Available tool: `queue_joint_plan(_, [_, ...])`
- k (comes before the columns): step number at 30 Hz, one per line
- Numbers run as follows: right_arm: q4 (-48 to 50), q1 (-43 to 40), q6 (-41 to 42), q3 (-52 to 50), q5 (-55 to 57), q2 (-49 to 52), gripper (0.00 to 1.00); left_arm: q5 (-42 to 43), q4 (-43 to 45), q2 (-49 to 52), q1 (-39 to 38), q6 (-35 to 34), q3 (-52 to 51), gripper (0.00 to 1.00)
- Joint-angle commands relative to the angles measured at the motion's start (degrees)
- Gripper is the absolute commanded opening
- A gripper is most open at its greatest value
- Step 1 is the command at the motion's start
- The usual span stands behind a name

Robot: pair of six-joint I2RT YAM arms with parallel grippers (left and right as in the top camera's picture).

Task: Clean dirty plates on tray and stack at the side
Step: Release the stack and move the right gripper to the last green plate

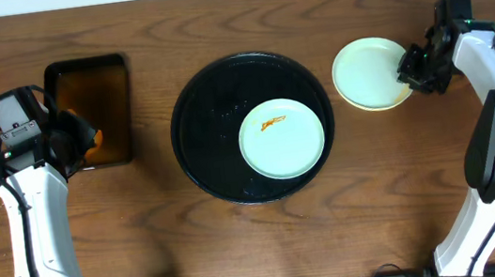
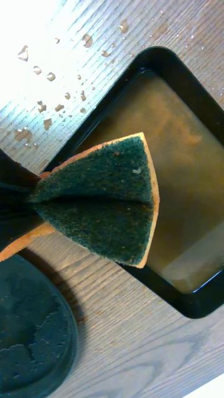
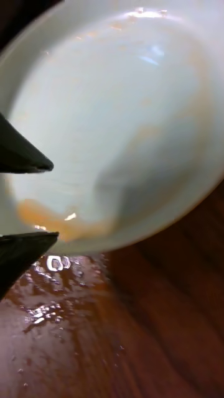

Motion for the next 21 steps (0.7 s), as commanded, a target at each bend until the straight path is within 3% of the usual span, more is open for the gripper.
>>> queue_joint_plan(1, [-2.5,-0.7,-2.3,2.7,-2.8,-3.9,0.31,0.5,-0.1,0.1,0.1,0.5,-0.1,0.08])
queue_joint_plan(4, [-3.2,-0.5,-7.3,3.1,-13.6,-6.1,0.36,0.5,-0.1,0.1,0.1,0.5,-0.1,0.08])
queue_joint_plan(7, [-3.5,1.2,-16.8,3.1,-28.7,-7.8,0.54,0.5,0.1,0.1,0.1,0.5,-0.1,0.08])
queue_joint_plan(9, [-3.9,3.4,-18.9,3.1,-30.4,-8.3,0.53,0.5,0.2,0.1,0.1,0.5,-0.1,0.08])
queue_joint_plan(14, [-4.2,11.1,-18.3,2.3,-18.1,-8.2,0.48,0.5,0.2,0.1,0.1,0.5,-0.1,0.08])
queue_joint_plan(17, [-6.2,16.9,-7.5,1.6,-5.4,-8.0,0.3,0.5,0.0,0.1,0.1,0.5,-0.1,0.08])
queue_joint_plan(21, [-8.3,24.7,4.3,0.8,0.3,-7.8,0.27,0.5,0.0,0.1,0.1,0.5,-0.1,0.08])
